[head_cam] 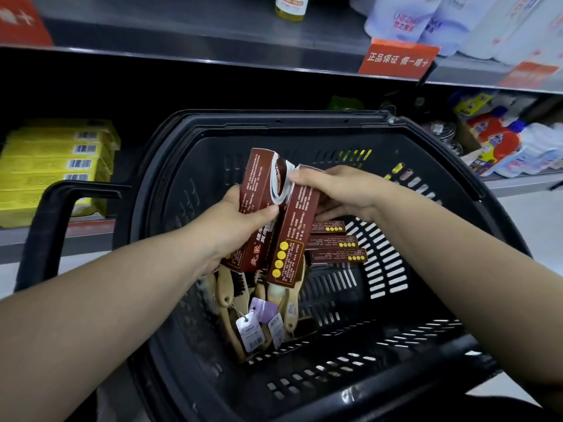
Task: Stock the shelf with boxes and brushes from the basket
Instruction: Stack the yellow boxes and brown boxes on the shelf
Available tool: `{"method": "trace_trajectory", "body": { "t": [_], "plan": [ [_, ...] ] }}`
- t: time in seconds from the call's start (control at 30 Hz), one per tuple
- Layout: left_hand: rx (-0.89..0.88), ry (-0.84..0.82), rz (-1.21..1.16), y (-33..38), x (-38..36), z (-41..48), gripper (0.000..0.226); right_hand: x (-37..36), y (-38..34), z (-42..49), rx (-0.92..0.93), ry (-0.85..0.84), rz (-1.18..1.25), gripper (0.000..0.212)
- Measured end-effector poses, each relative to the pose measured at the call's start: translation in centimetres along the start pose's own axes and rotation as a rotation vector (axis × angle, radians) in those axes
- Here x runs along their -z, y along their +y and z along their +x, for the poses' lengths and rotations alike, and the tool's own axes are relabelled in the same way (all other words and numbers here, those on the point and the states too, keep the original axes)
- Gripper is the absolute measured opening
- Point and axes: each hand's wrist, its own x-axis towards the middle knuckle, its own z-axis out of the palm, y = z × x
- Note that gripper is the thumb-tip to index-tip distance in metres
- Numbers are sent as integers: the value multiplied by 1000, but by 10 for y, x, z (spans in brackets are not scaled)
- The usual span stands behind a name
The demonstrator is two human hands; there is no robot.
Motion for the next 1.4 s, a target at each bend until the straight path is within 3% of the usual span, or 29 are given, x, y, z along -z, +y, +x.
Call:
{"method": "trace_trajectory", "body": {
  "t": [0.17, 0.33, 0.43, 0.57, 0.73, 0.83, 0.9, 0.97, 1.03, 1.17, 1.4],
  "plan": [
    [-24, -7, 14, 4, -2, -2, 49, -11, -6, -1, 19, 99, 91, 56],
    [26, -29, 62, 9, -5, -8, 98, -29, -13, 1, -23, 179, 112, 86],
    [82, -2, 103, 10, -3, -7, 114, -34, -12, 3, 2, 207, 66, 86],
    [123, 55, 158, 6, -2, -2, 89, -31, -5, 4, 69, 132, 85, 81],
    [165, 99, 105, 3, 0, 2, 84, -11, 19, 19, 99, 51, 199, 57],
    [167, 106, 106, 1, 0, 3, 71, 10, 58, 42, 47, 139, -318, 31],
    [170, 111, 110, 1, 1, 4, 66, 19, 93, 55, -56, 70, -746, 34],
    [171, 105, 132, 2, 1, 5, 64, 22, 126, 64, -137, -74, -1017, 46],
    [176, 90, 143, 2, 0, 5, 62, 19, 153, 71, -149, -139, -1106, 53],
    [179, 81, 153, 2, -2, 7, 62, -1, 185, 86, -205, -114, -1253, 75],
    [188, 57, 155, 2, -9, 8, 71, -23, 201, 91, -105, 58, -1411, 69]
  ]
}}
